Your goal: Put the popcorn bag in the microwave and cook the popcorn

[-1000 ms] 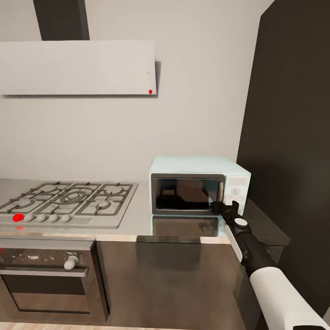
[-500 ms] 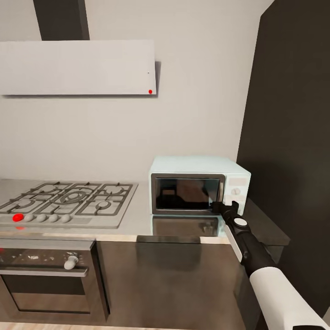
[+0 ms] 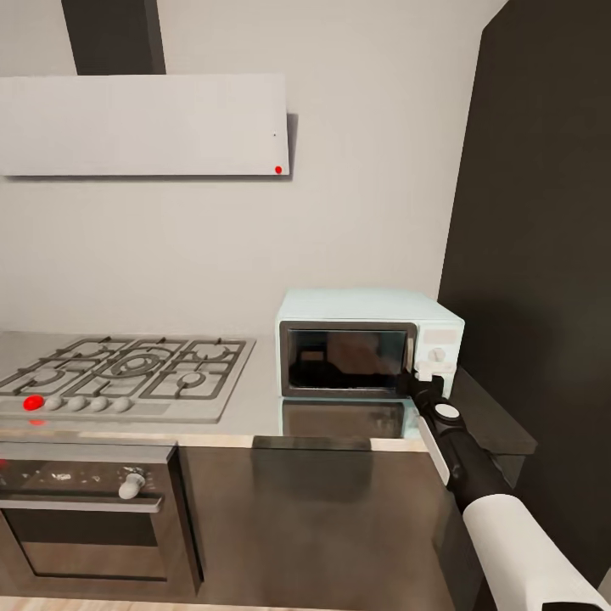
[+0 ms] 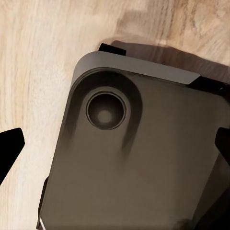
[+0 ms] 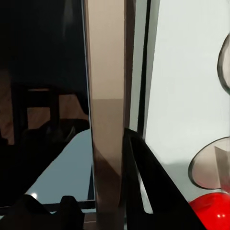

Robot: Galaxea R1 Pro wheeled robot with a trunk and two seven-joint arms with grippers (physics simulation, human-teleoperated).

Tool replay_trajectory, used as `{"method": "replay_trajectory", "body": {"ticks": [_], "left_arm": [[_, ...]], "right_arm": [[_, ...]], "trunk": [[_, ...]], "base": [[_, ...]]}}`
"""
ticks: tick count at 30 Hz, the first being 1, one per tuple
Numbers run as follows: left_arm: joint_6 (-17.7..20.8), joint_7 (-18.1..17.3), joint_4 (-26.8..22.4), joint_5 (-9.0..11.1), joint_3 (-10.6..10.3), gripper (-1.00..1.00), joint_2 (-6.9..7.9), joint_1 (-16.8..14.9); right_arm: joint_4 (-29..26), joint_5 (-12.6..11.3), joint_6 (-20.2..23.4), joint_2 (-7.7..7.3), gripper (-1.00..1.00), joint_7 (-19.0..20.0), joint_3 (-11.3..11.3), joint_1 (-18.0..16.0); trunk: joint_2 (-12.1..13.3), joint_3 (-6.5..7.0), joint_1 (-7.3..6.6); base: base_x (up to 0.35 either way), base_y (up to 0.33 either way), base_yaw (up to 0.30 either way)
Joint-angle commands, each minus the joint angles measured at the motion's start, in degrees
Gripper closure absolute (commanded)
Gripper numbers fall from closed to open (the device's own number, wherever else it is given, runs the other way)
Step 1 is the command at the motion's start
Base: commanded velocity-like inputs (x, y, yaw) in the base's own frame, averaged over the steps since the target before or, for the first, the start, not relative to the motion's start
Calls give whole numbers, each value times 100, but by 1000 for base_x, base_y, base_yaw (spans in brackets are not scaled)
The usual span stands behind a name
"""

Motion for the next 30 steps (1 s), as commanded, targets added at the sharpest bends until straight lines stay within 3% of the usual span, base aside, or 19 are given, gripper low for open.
{"method": "replay_trajectory", "body": {"ticks": [1,10,30], "left_arm": [[-11,27,-5,48,-54,-100,0,-1],[-7,25,-6,58,-50,-100,-7,-1],[-3,34,-5,57,-44,-100,-9,-1]], "right_arm": [[-8,-83,28,1,100,8,111,-1],[-8,-92,35,0,100,7,120,1],[-14,-59,13,-6,100,-9,118,1]], "trunk": [[-3,-6,0],[-3,-6,0],[-3,-6,0]], "base": [[0,0,0],[-21,3,0],[-227,36,0]]}}
